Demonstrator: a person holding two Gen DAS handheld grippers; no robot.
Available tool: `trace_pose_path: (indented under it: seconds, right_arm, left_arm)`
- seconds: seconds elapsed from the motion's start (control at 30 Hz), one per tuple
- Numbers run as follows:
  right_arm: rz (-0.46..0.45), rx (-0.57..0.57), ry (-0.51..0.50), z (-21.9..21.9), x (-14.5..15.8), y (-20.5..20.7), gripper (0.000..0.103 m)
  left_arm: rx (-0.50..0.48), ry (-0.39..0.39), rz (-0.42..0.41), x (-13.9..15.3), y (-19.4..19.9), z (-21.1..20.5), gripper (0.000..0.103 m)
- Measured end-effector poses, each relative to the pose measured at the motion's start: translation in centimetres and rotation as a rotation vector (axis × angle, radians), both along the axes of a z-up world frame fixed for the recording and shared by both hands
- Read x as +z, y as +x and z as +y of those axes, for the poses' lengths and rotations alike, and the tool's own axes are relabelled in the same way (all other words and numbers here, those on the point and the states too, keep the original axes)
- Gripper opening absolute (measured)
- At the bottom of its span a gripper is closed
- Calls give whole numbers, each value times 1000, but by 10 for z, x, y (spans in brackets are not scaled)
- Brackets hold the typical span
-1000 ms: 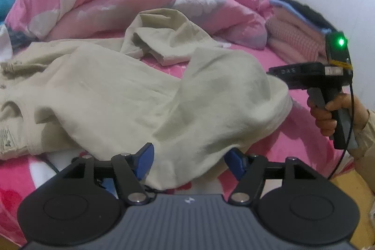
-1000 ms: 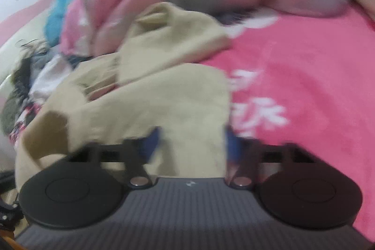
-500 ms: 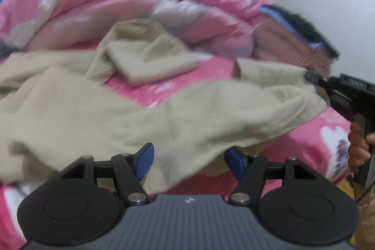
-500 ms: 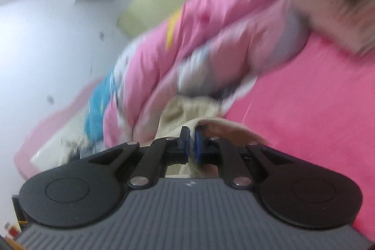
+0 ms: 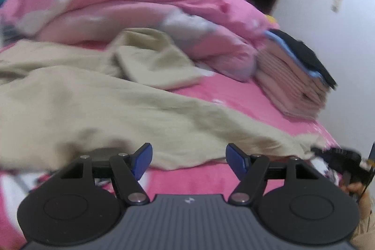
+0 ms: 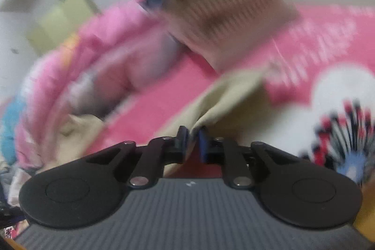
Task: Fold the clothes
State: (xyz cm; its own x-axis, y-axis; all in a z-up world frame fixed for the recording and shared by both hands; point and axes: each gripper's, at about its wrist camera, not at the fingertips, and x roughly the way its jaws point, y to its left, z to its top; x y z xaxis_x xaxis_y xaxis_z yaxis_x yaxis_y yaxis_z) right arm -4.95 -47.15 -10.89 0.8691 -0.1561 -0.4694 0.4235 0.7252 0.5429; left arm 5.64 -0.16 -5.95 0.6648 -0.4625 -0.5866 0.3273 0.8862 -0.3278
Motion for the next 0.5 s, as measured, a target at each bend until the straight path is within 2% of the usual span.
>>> trace_pose_path:
  seconds: [0.03,0.07,0.13,0.2,0.23,0.3,0.37,0.43,0.5]
  right_arm:
    - [39,-20,24,-3,-9,3,13]
    - [65,-38,50,-7,-15,4,19]
    - [33,-77,134,-21,-15,-8,28]
    - [9,-139,198,-35,-10,-23,46]
    - [11,-185,208,-40,-5,-30,50]
    - [32,-261,151,-42,9,-38,55]
    - [42,-272,61,-31,25,-41,57]
    - [20,-201,-22,-8,40,-35,57]
    - [-11,-60,-117,26,56,-16,57]
  left_arm:
    - [33,-1,3,-1,-1,11,73]
    - [70,-3,6,-2,-2,24,73]
    - [167,-15,18,-6,-3,58,74]
    - [258,-32,33,-10,-4,90,74]
    - [308,-43,43,-13,-5,106,74]
    - [392,-75,61,-19,-6,136,74]
    - [454,-128,83,-26,-8,163,74]
    - [485,-178,98,-33,-8,179,74]
    - [501,-225,110,-40,-8,191,74]
